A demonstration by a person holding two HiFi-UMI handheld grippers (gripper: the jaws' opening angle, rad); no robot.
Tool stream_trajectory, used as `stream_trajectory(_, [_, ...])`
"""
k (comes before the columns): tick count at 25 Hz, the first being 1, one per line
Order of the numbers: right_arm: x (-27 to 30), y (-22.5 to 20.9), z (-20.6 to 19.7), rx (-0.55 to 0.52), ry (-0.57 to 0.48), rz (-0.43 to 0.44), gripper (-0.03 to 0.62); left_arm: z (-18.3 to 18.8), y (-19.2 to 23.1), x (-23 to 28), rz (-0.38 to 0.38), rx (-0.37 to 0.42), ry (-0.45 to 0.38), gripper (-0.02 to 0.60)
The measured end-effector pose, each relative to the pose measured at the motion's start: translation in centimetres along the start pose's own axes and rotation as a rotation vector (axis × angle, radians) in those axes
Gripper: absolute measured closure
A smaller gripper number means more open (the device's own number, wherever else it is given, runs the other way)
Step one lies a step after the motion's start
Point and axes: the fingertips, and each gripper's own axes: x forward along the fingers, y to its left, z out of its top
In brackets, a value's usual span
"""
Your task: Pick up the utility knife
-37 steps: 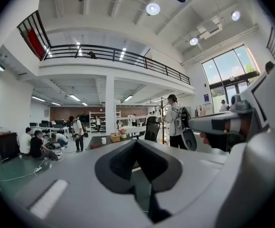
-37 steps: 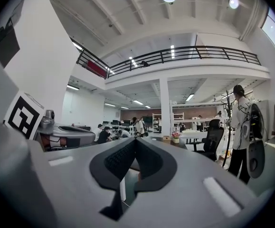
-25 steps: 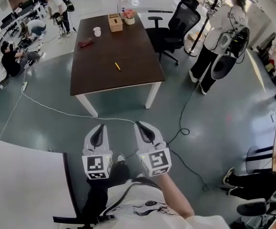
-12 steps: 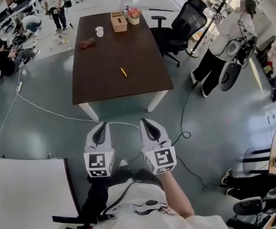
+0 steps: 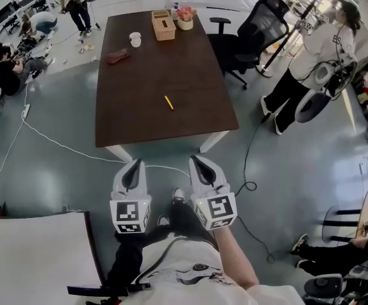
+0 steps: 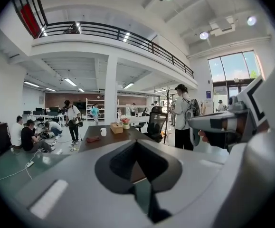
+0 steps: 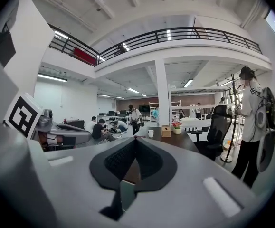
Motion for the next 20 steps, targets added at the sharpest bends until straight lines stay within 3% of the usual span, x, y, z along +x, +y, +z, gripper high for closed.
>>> stream_trajectory(9, [8.7, -6.1, 4.2, 0.003, -0.056, 0.091, 0.592, 5.0, 3.5, 7.4, 0.133, 0.033, -0.044, 0.583])
stream_trajectory(20, [13.9, -7.7, 2.8, 0.020, 0.010, 0.132, 0.592, 3.8, 5.3, 12.8, 0.135, -0.018, 0.016, 0.583])
